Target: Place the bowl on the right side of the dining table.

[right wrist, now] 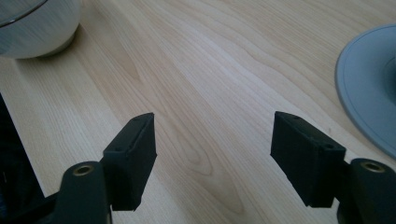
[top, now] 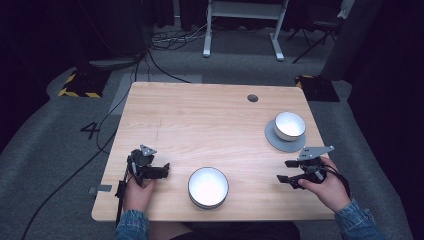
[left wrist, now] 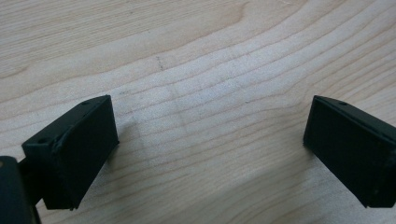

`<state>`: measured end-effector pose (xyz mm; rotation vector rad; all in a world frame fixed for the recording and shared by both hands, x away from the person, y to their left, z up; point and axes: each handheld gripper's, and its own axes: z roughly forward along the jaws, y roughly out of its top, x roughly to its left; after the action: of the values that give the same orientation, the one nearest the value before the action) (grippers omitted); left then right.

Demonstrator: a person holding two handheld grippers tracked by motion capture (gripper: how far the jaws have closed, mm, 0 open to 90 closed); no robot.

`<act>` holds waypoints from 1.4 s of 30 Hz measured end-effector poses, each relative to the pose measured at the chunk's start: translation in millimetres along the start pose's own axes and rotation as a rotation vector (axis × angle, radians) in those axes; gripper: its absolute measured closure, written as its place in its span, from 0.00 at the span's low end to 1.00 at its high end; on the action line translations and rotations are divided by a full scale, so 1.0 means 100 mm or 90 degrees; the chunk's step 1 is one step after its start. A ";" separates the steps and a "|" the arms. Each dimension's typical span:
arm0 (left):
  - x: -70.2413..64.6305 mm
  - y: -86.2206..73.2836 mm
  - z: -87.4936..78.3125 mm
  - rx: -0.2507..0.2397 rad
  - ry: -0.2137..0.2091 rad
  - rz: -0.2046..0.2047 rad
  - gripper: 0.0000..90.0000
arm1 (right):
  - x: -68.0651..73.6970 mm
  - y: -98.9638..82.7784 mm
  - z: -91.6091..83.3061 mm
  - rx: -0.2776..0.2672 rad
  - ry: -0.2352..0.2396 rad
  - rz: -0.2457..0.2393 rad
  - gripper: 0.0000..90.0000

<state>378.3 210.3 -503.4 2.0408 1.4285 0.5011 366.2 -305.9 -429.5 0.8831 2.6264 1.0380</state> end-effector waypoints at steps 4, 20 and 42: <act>0.00 0.00 0.00 0.000 0.000 0.000 0.03 | 0.01 -0.08 0.07 -0.008 0.010 -0.011 0.36; 0.00 0.00 0.00 0.000 0.000 0.000 0.03 | 0.14 -0.34 0.36 -0.032 0.023 -0.030 0.35; 0.00 0.00 0.00 0.000 0.000 0.000 0.03 | 0.24 -0.51 0.54 -0.047 -0.012 -0.044 0.16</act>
<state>378.3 210.3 -503.4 2.0411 1.4285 0.5013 343.1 -291.3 -502.6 0.7777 2.5665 1.0960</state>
